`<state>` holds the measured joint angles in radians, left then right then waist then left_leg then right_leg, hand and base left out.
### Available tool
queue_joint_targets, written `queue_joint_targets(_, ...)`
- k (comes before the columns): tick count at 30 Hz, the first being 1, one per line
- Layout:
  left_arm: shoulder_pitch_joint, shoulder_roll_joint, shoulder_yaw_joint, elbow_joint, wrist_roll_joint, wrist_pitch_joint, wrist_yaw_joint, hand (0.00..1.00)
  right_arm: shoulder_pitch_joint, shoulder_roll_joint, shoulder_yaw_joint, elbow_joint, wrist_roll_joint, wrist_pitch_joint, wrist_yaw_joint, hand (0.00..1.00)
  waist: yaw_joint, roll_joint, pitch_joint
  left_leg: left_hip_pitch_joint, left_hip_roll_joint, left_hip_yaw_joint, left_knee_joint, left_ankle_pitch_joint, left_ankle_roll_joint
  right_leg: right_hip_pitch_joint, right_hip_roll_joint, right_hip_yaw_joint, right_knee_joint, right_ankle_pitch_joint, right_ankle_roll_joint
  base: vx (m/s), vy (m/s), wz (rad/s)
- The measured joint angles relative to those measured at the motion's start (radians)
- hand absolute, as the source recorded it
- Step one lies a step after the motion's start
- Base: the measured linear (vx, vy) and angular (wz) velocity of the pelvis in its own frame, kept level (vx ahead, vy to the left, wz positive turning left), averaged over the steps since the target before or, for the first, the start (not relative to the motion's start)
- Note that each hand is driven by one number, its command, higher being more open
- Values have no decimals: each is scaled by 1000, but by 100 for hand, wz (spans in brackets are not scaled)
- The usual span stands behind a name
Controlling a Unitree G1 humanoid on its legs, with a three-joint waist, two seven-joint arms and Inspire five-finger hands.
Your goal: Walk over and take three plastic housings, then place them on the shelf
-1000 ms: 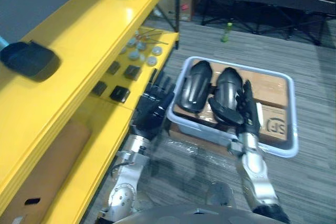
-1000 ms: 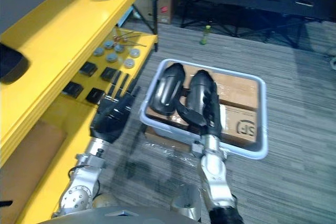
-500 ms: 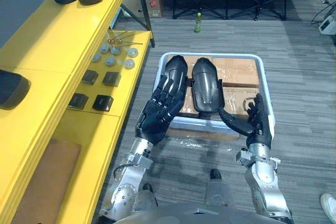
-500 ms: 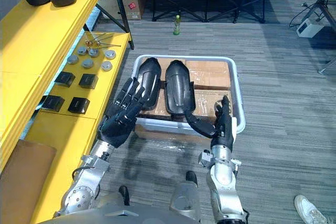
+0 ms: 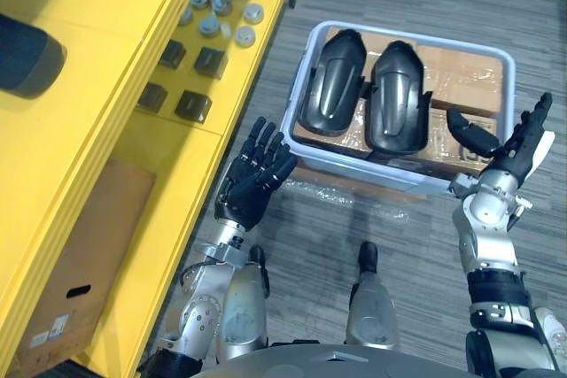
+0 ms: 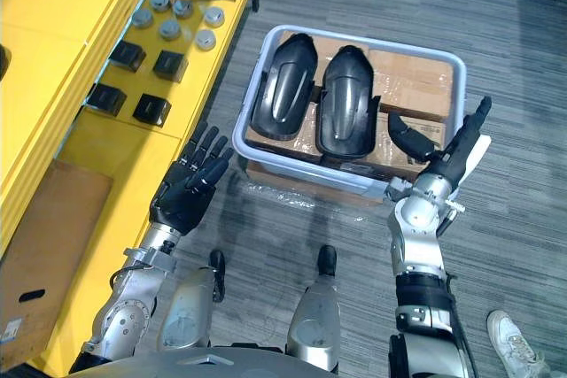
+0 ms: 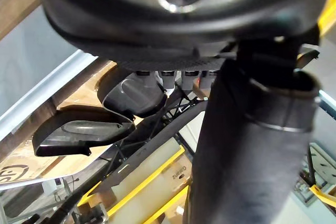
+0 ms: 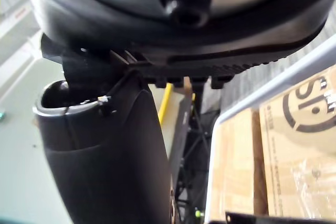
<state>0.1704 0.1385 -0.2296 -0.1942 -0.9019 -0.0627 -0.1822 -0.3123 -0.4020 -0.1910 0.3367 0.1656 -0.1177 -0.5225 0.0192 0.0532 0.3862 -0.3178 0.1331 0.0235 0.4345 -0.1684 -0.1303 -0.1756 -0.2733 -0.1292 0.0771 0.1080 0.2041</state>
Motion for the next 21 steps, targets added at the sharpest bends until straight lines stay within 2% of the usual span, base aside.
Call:
queue_joint_targets(7, -41, -4, -24, 82, -12, -10, -7, 100, -185, -102, 75, 248, 4, 52, 77, 100, 33, 13, 55, -42, -4, -30, 16, 10, 0, -17, 1, -29, 8, 0, 0, 11, 5, 12)
queue_joint_targets(9, -44, -5, -43, 117, -12, -20, -5, 100, -268, -145, 109, 348, 4, 81, 82, 100, 38, 24, 69, -59, -6, -41, 16, 15, 0, -25, 1, -39, 10, 0, 0, -4, -5, 12)
queue_joint_targets(15, -47, -13, -81, 169, -37, -25, 2, 100, -405, -225, 149, 539, 13, 116, 116, 100, 63, 56, 97, -76, -10, -60, 14, 25, 1, -37, -1, -61, 26, 0, -1, 1, -1, 9)
queue_joint_targets(16, -51, -14, -81, 190, -52, -27, 2, 100, -434, -240, 171, 570, 24, 127, 129, 0, 66, 59, 99, -81, -11, -60, 14, 27, 1, -45, -2, -61, 31, 0, -1, 0, 0, 0)
queue_joint_targets(19, -65, -16, -88, 246, -79, -29, 2, 100, -519, -295, 209, 663, 49, 160, 154, 0, 77, 75, 106, -91, -14, -61, 14, 33, 3, -58, -6, -65, 42, -1, -2, -28, 1, 2)
queue_joint_targets(21, -66, -19, -93, 273, -102, -48, 5, 100, -566, -341, 213, 716, 47, 208, 181, 0, 91, 85, 111, -95, -15, -67, 0, 43, 2, -62, -6, -73, 46, -3, -5, -53, -14, 9)
